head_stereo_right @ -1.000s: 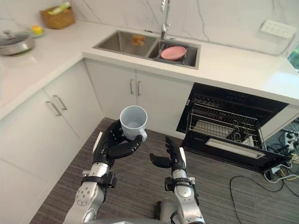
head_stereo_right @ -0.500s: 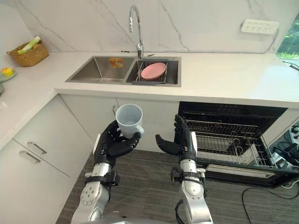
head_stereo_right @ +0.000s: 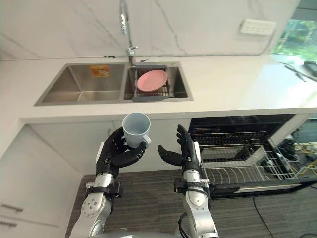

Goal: Walk over to the sink, pick up the cup, carry it to the dishwasher, place the cup inside the dishwasher, then close the dishwasher door

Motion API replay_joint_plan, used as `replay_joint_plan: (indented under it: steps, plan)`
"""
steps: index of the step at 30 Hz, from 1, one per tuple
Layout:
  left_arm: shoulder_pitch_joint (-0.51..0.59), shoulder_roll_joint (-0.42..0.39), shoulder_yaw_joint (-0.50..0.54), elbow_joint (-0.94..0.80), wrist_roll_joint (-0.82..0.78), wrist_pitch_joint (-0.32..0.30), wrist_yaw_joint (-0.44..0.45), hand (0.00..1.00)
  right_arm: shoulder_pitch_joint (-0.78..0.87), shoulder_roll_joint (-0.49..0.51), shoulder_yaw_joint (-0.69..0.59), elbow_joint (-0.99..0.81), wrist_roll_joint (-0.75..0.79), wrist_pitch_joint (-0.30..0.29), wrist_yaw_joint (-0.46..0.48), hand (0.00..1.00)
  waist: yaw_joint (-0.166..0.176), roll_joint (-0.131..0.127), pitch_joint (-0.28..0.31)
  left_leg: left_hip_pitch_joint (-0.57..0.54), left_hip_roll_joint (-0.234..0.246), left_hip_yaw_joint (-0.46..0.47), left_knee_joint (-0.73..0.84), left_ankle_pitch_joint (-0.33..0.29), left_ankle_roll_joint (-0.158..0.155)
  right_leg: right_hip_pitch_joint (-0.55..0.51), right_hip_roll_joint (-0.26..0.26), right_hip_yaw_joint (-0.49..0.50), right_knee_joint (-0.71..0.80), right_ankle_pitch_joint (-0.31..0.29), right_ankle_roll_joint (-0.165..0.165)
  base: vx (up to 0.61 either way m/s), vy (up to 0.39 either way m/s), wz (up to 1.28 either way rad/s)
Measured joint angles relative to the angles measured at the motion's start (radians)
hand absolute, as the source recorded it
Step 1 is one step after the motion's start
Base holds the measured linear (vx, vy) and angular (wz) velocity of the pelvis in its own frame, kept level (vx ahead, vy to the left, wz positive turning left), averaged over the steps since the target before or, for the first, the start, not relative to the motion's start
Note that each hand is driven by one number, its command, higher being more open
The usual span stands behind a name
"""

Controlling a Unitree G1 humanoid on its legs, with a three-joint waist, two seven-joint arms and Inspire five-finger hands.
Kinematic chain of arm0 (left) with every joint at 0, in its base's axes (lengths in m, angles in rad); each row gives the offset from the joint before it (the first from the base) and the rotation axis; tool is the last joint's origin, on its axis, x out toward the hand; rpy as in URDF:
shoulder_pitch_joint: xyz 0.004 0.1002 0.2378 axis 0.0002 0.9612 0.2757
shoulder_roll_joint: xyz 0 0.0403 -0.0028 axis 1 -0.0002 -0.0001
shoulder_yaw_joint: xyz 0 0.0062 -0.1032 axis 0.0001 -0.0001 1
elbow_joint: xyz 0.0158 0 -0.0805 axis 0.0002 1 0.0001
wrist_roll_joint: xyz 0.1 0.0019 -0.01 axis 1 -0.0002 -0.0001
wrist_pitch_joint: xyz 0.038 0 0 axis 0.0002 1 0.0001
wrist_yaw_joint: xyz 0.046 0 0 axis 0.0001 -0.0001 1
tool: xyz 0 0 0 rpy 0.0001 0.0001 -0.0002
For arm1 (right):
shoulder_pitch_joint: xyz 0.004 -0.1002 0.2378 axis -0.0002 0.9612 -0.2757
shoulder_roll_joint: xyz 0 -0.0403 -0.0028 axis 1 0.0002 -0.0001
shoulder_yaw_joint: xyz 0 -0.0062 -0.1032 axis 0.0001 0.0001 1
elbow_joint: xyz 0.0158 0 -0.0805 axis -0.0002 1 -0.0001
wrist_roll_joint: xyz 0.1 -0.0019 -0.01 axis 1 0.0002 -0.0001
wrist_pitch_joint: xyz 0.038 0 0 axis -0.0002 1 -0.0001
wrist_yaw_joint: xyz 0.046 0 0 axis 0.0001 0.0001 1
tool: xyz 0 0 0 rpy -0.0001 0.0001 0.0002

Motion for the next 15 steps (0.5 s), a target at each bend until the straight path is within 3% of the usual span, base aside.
replay_joint_plan:
  steps: [2, 3, 7, 10, 11, 12, 15]
  plan:
    - [-0.008, 0.003, 0.006, 0.033, 0.0, -0.001, 0.001, 0.3, -0.015, -0.004, 0.008, 0.002, 0.0, 0.0, 0.004, 0.9, -0.003, 0.002, -0.002, 0.014, 0.024, 0.034, 0.006, -0.02, -0.022, -0.022, 0.027, -0.076, -0.112, 0.012, -0.028, 0.21, -0.074, -0.6]
    - [-0.018, 0.009, 0.009, 0.065, 0.0, -0.001, 0.001, 0.3, -0.018, -0.008, 0.01, 0.001, 0.001, -0.001, 0.009, 0.9, -0.02, -0.01, -0.01, 0.015, 0.036, 0.036, 0.035, -0.044, -0.043, -0.01, 0.056, -0.093, -0.209, 0.13, -0.073, 0.23, -0.095, -0.32]
    - [-0.033, -0.018, 0.005, 0.134, 0.013, 0.003, -0.001, 0.3, -0.004, -0.056, 0.006, 0.001, 0.0, -0.001, 0.009, 0.9, -0.028, 0.053, 0.005, 0.029, 0.113, 0.017, 0.109, -0.065, -0.068, 0.078, 0.138, -0.096, -0.306, 0.137, -0.092, 0.26, -0.113, -0.22]
    - [-0.033, -0.044, 0.011, 0.133, 0.022, 0.003, 0.0, 0.3, 0.035, -0.076, 0.004, -0.045, 0.001, -0.001, 0.007, 0.9, -0.026, 0.078, 0.012, -0.006, 0.177, -0.009, 0.335, -0.043, -0.066, 0.186, 0.195, -0.069, -0.393, 0.142, -0.108, 0.27, -0.093, -0.36]
    - [-0.034, -0.051, 0.02, 0.132, 0.022, 0.003, -0.001, 0.3, 0.047, -0.076, 0.008, -0.083, 0.002, -0.001, 0.007, 0.9, -0.024, 0.079, 0.013, -0.039, 0.185, -0.03, 0.425, -0.009, -0.055, 0.216, 0.197, -0.047, -0.422, 0.142, -0.111, 0.22, -0.013, -0.49]
    - [-0.034, -0.053, 0.022, 0.131, 0.022, 0.001, 0.0, 0.3, 0.049, -0.076, 0.009, -0.101, 0.003, -0.003, 0.007, 0.9, -0.021, 0.077, 0.013, -0.053, 0.184, -0.044, 0.452, -0.014, -0.056, 0.225, 0.197, -0.03, -0.433, 0.143, -0.112, 0.25, 0.013, -0.63]
    - [-0.042, -0.06, 0.021, 0.129, 0.024, -0.001, -0.001, 0.3, 0.046, -0.07, 0.01, -0.152, 0.012, -0.018, 0.01, 0.9, -0.004, 0.076, 0.011, -0.119, 0.152, -0.131, 0.416, -0.097, -0.067, 0.26, 0.189, 0.039, -0.474, 0.152, -0.106, 0.19, 0.057, -0.65]
